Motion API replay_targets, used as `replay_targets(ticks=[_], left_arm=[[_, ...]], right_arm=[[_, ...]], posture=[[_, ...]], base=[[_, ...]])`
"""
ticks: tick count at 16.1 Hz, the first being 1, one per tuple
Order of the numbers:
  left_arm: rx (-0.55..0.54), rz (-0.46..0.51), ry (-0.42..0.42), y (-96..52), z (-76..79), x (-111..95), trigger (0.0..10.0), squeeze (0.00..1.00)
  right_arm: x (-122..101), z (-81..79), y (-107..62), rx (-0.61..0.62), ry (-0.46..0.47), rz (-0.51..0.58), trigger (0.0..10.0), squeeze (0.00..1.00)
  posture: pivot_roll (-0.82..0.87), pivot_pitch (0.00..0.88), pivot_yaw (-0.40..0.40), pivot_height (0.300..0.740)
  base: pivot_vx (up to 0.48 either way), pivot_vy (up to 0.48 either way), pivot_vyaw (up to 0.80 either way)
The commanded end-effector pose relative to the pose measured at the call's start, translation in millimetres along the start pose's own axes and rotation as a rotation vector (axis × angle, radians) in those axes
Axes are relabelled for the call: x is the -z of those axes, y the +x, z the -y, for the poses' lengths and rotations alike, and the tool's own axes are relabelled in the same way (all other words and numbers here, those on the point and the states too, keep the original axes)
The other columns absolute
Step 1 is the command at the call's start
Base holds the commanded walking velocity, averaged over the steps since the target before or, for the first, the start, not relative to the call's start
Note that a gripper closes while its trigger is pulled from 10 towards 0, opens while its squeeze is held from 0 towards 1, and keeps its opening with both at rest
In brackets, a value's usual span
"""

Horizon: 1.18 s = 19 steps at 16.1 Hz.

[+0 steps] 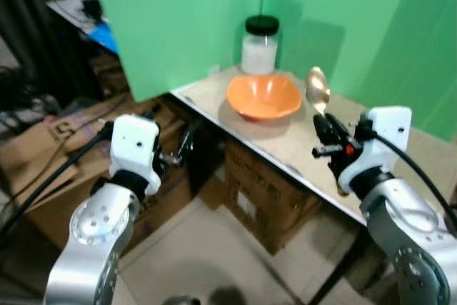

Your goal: Setting the table

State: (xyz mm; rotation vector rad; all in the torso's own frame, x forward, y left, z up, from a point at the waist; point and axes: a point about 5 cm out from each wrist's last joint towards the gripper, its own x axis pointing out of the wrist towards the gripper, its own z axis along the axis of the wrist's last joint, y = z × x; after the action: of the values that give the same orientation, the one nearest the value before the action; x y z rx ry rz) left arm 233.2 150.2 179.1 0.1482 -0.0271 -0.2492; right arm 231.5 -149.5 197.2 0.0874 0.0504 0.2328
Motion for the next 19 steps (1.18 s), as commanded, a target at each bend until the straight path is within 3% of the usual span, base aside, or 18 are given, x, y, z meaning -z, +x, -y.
replay_targets(ticks=[1, 4, 5, 8, 11, 14, 19], left_arm=[[-0.004, 0.011, -0.008, 2.1, 0.0, -2, 10.0, 0.00], [-0.067, 0.037, -0.047, 6.6, -7.1, -5, 10.0, 0.00], [-0.166, 0.061, -0.092, 8.4, -15.3, -6, 10.0, 0.00], [-0.246, 0.068, -0.157, 6.2, -20.7, -7, 10.0, 0.00], [-0.258, 0.072, -0.148, 8.2, -20.5, -5, 10.0, 0.00], [-0.163, 0.048, -0.117, 12.9, -6.8, -4, 10.0, 0.00], [-0.099, 0.032, -0.100, 14.5, 0.8, -4, 10.0, 0.00]], right_arm=[[-3, 4.3, -0.1, 0.020, -0.005, 0.008, 10.0, 0.00], [-5, 10.6, 4.3, 0.052, -0.040, 0.018, 10.0, 0.00], [-9, 12.4, 9.0, 0.050, -0.075, 0.027, 10.0, 0.00], [-12, 13.5, 10.6, 0.047, -0.084, 0.028, 10.0, 0.00], [-12, 15.1, 11.8, 0.055, -0.088, 0.027, 10.0, 0.00], [-11, 19.5, 10.8, 0.076, -0.107, 0.017, 10.0, 0.00], [-12, 22.9, 12.4, 0.078, -0.135, 0.016, 10.0, 0.00]], posture=[[-0.01, 0.000, 0.035, 0.740], [-0.01, 0.000, 0.007, 0.740], [-0.02, 0.000, -0.002, 0.740], [-0.01, 0.000, -0.008, 0.740], [-0.02, 0.000, -0.008, 0.740], [-0.01, 0.000, -0.003, 0.740], [-0.01, 0.000, -0.014, 0.740]], base=[[0.000, 0.000, -0.80], [0.000, 0.000, -0.27], [0.000, 0.000, -0.80], [0.000, 0.000, -0.80], [0.000, 0.000, -0.80], [0.000, 0.000, -0.80], [0.000, 0.000, -0.80]])
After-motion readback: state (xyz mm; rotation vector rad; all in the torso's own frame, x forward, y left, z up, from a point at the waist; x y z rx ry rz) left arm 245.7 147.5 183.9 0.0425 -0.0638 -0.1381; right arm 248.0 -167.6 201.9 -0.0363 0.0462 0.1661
